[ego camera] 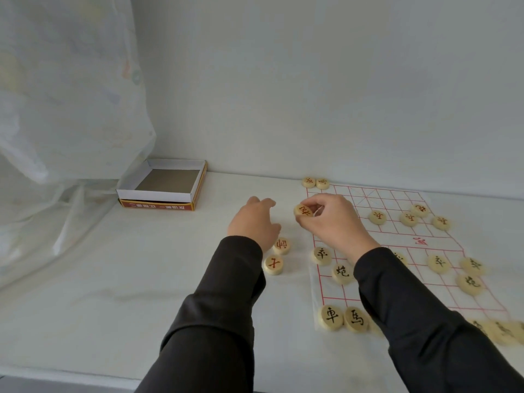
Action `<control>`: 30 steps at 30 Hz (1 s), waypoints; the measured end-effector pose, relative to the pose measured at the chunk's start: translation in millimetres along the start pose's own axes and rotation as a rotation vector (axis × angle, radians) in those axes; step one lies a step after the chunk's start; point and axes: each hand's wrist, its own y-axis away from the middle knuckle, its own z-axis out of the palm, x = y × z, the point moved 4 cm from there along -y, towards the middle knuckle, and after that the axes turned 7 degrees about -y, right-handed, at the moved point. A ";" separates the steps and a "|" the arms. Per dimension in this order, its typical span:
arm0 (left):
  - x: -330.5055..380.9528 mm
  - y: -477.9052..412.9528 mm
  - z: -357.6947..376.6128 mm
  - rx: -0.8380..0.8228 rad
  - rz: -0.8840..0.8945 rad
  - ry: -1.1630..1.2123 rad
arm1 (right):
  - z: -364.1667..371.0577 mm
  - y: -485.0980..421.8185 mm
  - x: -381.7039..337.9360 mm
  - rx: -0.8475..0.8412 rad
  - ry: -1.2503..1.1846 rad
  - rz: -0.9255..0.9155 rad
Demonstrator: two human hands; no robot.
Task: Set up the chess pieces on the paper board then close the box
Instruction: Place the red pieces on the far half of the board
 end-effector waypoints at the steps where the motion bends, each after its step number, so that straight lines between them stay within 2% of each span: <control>1: 5.2 -1.4 1.5 0.014 0.020 0.020 | -5.0 -1.0 2.3 0.017 0.014 0.004; 9: 20.1 -12.5 -0.7 0.060 0.074 0.069 | -41.5 -36.4 30.8 0.035 0.267 0.006; 15: 24.7 -13.4 3.0 0.002 0.107 0.068 | -68.1 -92.6 66.7 0.048 0.462 0.133; 22: 21.2 -16.0 0.1 0.026 0.083 0.083 | -46.7 -120.6 83.0 -0.059 0.496 0.130; 30: 22.8 -14.6 -4.9 0.046 0.093 0.085 | -45.4 -129.3 88.7 -0.002 0.483 0.081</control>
